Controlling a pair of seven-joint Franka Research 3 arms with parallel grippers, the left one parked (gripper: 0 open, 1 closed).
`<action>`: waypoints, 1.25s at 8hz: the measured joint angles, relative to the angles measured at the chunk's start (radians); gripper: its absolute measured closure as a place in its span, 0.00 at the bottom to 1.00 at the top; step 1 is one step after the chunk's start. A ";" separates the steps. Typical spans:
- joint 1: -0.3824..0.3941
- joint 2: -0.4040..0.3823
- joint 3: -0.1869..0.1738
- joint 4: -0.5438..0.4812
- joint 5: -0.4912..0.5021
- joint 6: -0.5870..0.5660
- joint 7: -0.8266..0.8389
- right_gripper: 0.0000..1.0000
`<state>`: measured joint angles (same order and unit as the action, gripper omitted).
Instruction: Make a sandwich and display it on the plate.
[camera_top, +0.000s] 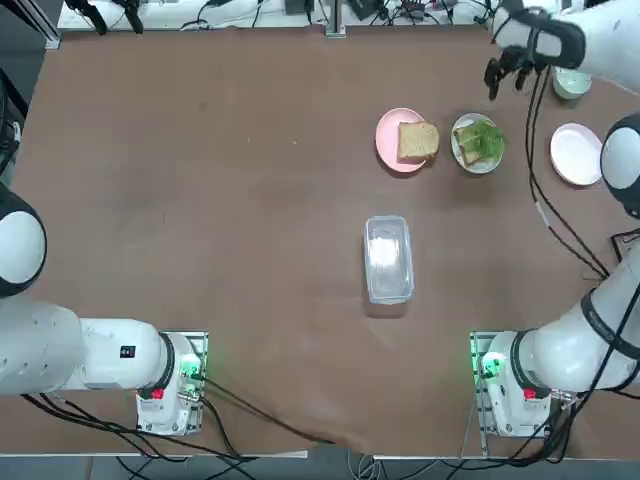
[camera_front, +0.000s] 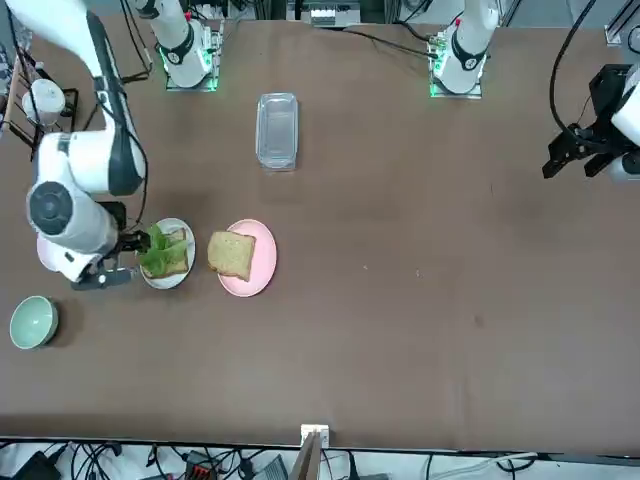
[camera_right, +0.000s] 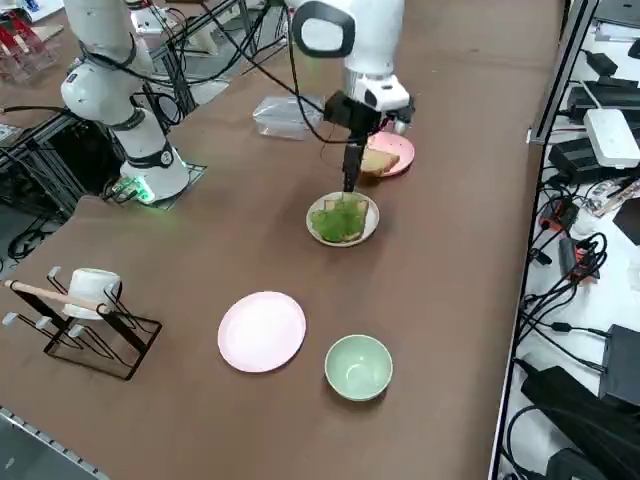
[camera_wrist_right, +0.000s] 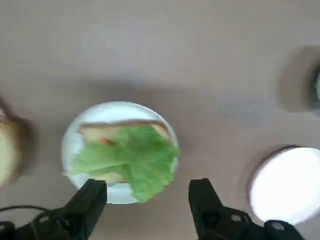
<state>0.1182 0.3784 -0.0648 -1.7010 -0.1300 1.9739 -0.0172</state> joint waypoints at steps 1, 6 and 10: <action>0.002 0.000 0.004 0.027 0.054 -0.010 0.000 0.00; 0.016 0.027 0.022 0.042 0.409 -0.006 0.004 0.01; 0.063 0.058 0.025 -0.057 0.598 0.155 0.008 0.01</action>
<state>0.1810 0.4361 -0.0403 -1.7582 0.4675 2.1289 -0.0095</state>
